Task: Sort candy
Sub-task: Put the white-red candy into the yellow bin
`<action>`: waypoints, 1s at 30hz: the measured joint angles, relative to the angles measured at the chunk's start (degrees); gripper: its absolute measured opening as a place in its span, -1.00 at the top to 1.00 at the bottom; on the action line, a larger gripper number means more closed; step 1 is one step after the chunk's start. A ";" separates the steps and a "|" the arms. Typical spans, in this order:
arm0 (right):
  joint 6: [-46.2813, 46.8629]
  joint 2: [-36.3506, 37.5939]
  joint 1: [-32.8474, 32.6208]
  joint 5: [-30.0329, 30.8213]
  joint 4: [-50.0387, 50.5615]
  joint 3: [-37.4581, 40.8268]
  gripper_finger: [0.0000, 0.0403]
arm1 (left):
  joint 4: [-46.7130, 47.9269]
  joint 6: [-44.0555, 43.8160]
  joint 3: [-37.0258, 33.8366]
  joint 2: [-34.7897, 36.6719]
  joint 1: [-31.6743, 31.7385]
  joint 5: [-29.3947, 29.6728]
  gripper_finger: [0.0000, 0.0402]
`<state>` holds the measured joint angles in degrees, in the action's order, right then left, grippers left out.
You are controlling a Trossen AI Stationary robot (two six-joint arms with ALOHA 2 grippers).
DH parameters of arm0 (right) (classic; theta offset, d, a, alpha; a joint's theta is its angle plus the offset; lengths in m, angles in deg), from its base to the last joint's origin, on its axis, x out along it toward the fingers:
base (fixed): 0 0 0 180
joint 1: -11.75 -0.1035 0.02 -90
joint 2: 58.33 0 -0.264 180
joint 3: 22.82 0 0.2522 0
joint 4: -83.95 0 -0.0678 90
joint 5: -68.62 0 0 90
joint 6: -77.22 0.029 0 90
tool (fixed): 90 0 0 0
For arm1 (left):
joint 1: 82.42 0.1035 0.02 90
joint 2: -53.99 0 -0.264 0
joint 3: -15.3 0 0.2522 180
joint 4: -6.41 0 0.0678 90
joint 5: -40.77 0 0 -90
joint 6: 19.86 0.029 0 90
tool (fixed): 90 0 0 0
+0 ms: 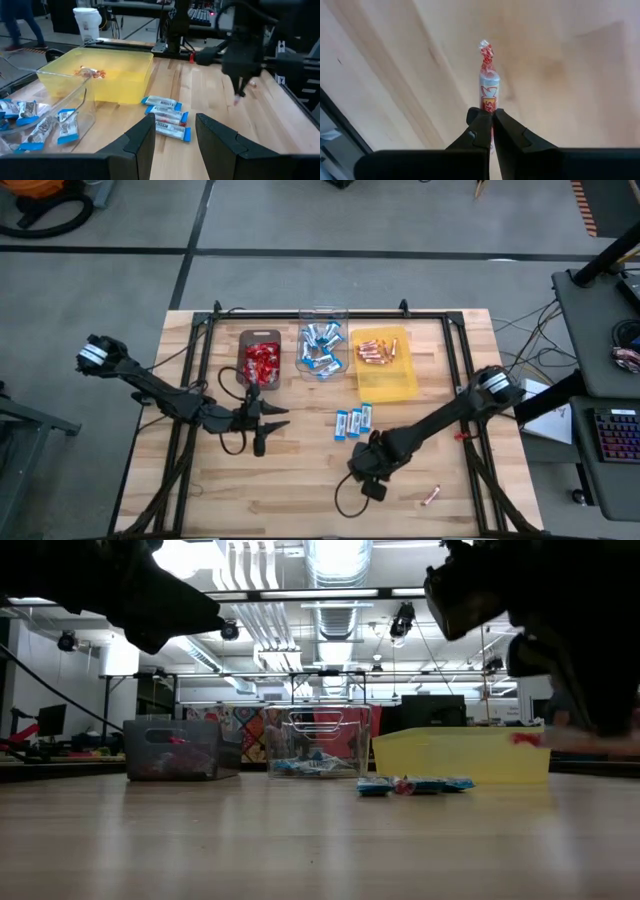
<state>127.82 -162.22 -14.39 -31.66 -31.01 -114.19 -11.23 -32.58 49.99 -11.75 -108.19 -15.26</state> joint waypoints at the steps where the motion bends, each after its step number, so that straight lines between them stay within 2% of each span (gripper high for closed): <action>1: -0.67 0.92 0.62 0.02 1.11 0.01 0.96 | -0.17 0.12 0.00 0.10 -0.01 0.00 0.38; 10: -10.02 11.52 11.40 4.57 12.28 0.01 0.96 | -2.66 3.66 0.00 1.08 -0.01 -0.09 0.38; 15: -15.50 16.57 22.97 13.84 16.41 0.01 0.96 | -2.53 7.24 1.00 1.48 -0.01 -0.09 0.38; 17: -18.23 17.44 28.40 15.24 16.01 0.01 0.96 | -2.45 8.94 1.56 1.49 -0.01 -0.09 0.38; 19: -23.71 17.62 33.52 15.44 16.08 0.01 0.96 | -2.44 10.34 2.03 1.51 -0.01 -0.07 0.38; 24: -45.02 15.99 41.99 15.48 15.43 0.06 0.96 | -1.64 10.90 2.72 1.77 -0.01 -0.06 0.38; 27: -56.41 14.00 43.92 16.85 15.35 0.21 0.96 | -1.45 10.47 2.71 1.77 -0.03 -0.04 0.38; 30: -61.00 12.21 44.12 18.52 14.80 0.25 0.96 | -0.83 9.66 2.69 1.79 -0.01 -0.04 0.38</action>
<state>66.82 -150.01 29.73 -13.14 -16.21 -113.94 -12.06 -22.91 52.68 -9.96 -108.20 -15.30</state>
